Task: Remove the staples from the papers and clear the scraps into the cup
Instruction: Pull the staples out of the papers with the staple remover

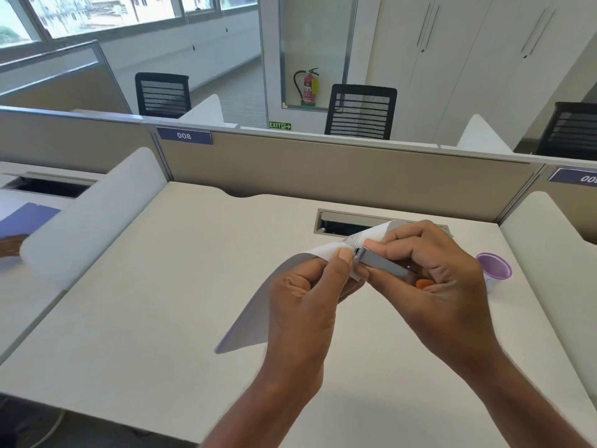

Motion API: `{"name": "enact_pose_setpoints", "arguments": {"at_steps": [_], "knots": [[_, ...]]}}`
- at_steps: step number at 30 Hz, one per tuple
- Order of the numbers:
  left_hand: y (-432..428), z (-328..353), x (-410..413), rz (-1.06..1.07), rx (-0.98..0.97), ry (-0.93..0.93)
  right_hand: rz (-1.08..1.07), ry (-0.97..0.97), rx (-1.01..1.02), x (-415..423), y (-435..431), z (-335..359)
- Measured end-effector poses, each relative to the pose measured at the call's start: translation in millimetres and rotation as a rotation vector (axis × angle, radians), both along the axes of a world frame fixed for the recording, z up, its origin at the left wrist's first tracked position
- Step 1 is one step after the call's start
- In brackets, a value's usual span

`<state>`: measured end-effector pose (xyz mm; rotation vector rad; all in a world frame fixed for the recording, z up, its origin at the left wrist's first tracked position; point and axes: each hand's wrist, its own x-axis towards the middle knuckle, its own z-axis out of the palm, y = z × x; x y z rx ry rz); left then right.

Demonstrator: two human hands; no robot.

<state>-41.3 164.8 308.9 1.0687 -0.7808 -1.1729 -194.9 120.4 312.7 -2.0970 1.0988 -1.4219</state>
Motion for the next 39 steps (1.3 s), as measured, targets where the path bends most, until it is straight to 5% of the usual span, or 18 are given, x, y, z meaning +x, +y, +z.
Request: {"name": "enact_pose_setpoints", "arguments": {"at_steps": [13, 22, 39], "knots": [[-0.9, -0.5, 2.8, -0.036, 0.001, 0.098, 0.073, -0.121, 0.105, 0.6, -5.8, 2.0], [-0.4, -2.6, 0.5, -0.035, -0.016, 0.037, 0.039, -0.033, 0.052, 0.2, -3.2, 4.8], [-8.1, 4.3, 1.7, 0.035, 0.146, 0.19, 0.113, 0.032, -0.009, -2.0, -8.6, 0.4]]}}
